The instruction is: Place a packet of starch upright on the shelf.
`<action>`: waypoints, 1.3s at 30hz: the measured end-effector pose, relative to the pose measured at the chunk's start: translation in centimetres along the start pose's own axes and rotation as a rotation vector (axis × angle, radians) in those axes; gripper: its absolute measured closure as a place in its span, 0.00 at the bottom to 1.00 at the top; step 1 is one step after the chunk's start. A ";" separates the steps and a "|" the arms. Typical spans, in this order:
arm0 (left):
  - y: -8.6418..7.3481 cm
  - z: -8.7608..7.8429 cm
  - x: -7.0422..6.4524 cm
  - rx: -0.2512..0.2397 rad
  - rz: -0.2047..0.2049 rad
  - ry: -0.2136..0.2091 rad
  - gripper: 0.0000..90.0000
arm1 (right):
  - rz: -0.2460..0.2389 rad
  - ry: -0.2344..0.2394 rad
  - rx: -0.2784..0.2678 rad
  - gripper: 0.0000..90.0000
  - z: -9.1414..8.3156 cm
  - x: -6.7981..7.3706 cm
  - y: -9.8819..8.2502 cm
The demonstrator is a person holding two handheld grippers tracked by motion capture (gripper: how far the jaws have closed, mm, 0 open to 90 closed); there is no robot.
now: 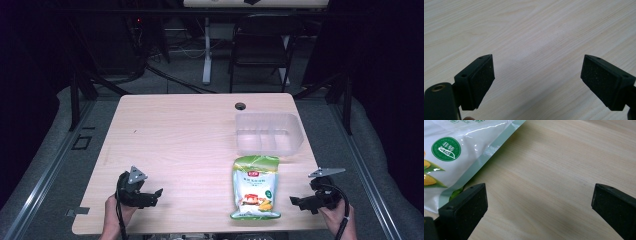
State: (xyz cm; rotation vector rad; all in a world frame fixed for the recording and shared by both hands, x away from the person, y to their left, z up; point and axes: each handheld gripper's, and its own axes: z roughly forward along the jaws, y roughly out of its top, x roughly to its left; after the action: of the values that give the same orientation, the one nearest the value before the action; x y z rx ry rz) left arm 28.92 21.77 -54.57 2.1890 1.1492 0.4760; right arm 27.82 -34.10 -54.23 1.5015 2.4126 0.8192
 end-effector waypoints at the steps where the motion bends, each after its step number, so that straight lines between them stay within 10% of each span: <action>1: 0.0 0.0 0.0 0.000 0.000 0.001 0.13 | -0.002 0.003 -0.001 0.00 0.1 0.0 0.0; 39: 0.0 0.0 0.1 0.003 -0.002 -0.009 0.13 | -0.008 0.146 -0.059 0.07 -0.2 1.3 0.7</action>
State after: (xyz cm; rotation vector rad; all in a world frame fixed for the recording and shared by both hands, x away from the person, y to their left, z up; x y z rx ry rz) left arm 28.97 21.80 -54.58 2.1903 1.1481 0.4640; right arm 27.65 -32.80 -53.53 1.4563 2.4701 1.0223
